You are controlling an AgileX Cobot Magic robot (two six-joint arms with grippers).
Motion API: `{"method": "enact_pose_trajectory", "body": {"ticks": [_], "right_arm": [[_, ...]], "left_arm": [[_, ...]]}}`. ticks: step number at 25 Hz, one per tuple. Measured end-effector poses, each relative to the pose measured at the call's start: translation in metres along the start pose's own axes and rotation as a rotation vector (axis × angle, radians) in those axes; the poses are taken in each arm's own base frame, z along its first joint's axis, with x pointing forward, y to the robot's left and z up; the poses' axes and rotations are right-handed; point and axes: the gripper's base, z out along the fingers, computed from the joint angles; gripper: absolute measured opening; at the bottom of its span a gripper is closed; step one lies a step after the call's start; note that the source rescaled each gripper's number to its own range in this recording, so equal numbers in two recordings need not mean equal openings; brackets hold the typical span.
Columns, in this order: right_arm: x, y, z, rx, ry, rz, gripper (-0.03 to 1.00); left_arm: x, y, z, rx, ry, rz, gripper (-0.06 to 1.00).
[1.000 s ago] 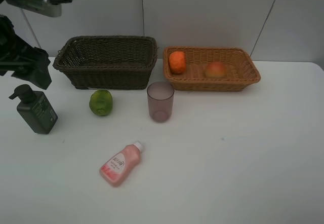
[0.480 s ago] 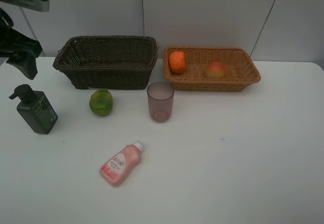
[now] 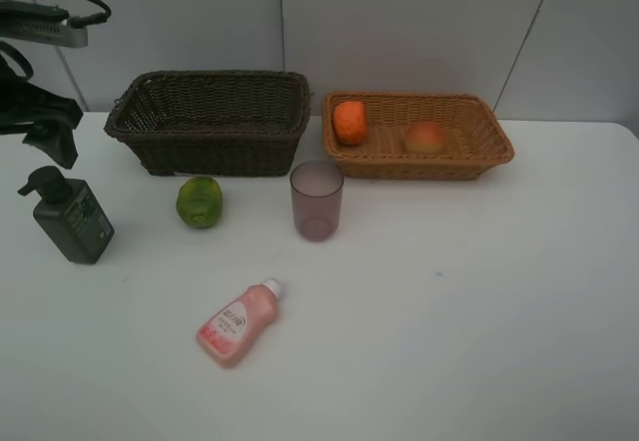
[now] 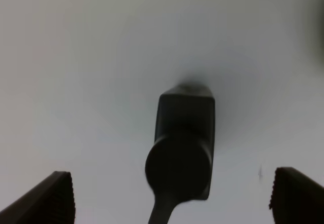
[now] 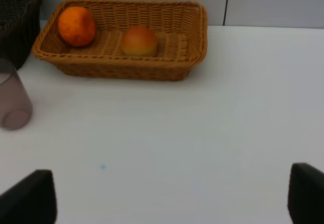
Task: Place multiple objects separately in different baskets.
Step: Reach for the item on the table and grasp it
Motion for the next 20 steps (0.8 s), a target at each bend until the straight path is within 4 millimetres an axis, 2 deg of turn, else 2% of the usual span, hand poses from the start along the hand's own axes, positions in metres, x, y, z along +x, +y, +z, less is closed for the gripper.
{"method": "enact_pose_trajectory", "body": {"ticks": [4,11,20], "right_arm": [[0.000,0.000,0.000,0.000,0.000,0.001,0.97],[0.000,0.000,0.000,0.000,0.000,0.001,0.97],[0.000,0.000,0.000,0.000,0.000,0.001,0.97]], "left_arm": [[0.005,-0.005,0.026,0.016,0.027,0.008,1.00],[0.008,-0.010,0.059,0.021,0.105,0.018,1.00],[0.008,-0.013,0.075,0.034,0.109,0.012,1.00]]}}
